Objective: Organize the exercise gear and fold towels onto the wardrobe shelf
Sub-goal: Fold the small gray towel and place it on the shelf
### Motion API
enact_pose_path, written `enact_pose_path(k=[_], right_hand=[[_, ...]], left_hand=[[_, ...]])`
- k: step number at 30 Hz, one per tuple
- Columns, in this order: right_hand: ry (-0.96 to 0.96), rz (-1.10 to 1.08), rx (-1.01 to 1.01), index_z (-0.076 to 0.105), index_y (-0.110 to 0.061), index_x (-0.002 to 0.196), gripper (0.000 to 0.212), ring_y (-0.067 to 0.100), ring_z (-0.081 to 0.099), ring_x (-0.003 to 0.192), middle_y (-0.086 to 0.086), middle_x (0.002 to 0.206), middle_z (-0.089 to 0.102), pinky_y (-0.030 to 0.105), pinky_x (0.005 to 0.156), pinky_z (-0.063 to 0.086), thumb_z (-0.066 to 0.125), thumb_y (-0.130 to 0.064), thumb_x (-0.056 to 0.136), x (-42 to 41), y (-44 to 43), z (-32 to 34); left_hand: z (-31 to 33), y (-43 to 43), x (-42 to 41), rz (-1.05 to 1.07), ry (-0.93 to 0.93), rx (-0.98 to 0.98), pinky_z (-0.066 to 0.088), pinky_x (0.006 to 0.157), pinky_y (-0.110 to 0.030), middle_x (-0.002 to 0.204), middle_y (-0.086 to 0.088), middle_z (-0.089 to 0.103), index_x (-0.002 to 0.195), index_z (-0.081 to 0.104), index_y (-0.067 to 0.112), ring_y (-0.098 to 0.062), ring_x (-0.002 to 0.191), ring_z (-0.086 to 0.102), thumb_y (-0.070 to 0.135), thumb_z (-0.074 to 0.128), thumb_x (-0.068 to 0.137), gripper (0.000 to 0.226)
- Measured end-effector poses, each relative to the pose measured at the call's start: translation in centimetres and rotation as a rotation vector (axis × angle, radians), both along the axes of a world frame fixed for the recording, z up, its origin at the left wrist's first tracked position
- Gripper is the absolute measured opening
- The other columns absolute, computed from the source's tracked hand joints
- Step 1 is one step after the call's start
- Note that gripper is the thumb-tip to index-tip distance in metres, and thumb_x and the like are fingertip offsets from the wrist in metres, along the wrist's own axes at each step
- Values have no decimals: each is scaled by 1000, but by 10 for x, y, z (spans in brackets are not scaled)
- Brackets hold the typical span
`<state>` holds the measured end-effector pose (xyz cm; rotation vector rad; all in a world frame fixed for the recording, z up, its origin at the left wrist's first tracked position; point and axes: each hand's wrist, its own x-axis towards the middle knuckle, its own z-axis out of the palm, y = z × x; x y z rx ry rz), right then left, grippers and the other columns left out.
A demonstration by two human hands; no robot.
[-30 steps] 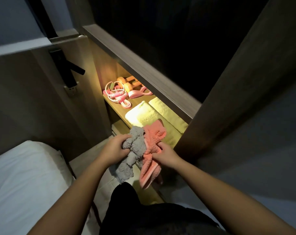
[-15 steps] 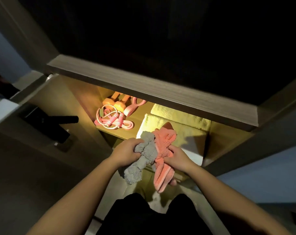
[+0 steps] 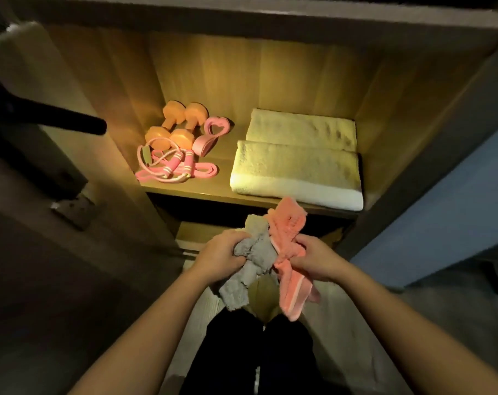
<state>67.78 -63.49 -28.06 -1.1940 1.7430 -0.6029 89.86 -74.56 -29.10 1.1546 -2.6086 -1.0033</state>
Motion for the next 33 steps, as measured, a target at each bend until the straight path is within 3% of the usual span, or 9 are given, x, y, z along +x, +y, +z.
enact_pose_path(k=[2,6,11,15,19,24,26,29,33], right_hand=[[49,10,-40,63,-28,93,22,12,63,92,-7,96,66,30,79,52,73,-16,77,14,22,-21],[85,27,-136,63,-29,95,27,3,61,85,-11,94,64,19,70,46,71,-9,79,48,78,-39],[174,100,-185,64,-15,102,27,16,60,90,1,100,63,31,75,48,70,-4,78,93,139,-16],[193,177,-172,62,-26,94,27,2,58,79,-10,91,61,24,69,48,70,-19,69,102,164,16],[235,252,-130,63,-27,101,34,10,64,88,-6,98,65,39,80,56,66,-24,68,108,187,28],[293,497,-35,60,-25,118,45,20,59,105,1,117,60,47,91,49,69,-10,76,147,201,16],[330,642,45,58,-21,122,47,22,57,107,3,119,58,43,93,48,70,-9,78,172,203,-2],[306,760,68,60,-12,126,47,18,53,108,7,121,58,24,93,42,74,-11,82,198,211,-27],[91,551,27,62,-8,122,37,7,61,99,5,118,66,21,90,49,70,-6,86,181,220,-22]], left_hand=[[-31,15,23,-27,28,-75,48,93,-40,121,2,61,124,61,28,-19,112,57,20,71,78,47],[-63,49,75,-50,91,-185,48,92,-41,121,-2,59,128,61,22,-23,112,57,13,72,77,53],[-46,101,126,-124,114,-171,46,97,-40,127,-3,59,130,60,17,-22,117,56,7,71,75,57],[-33,119,149,-214,149,-223,46,96,-33,120,-2,61,126,63,16,-21,112,58,5,72,73,56],[-20,112,175,-18,207,-236,48,91,-48,112,-3,61,125,62,21,-24,105,58,4,70,77,51],[9,96,184,166,296,-329,47,91,-43,117,-3,60,129,59,21,-24,108,56,4,70,79,53],[15,100,175,134,311,-357,48,91,-42,116,-2,60,128,60,22,-22,107,56,5,70,77,54],[8,117,161,59,287,-337,48,88,-42,109,5,58,125,61,27,-18,102,56,8,71,75,54],[-11,141,150,-46,182,-337,50,86,-43,108,10,55,127,59,32,-15,101,56,14,70,76,55]])
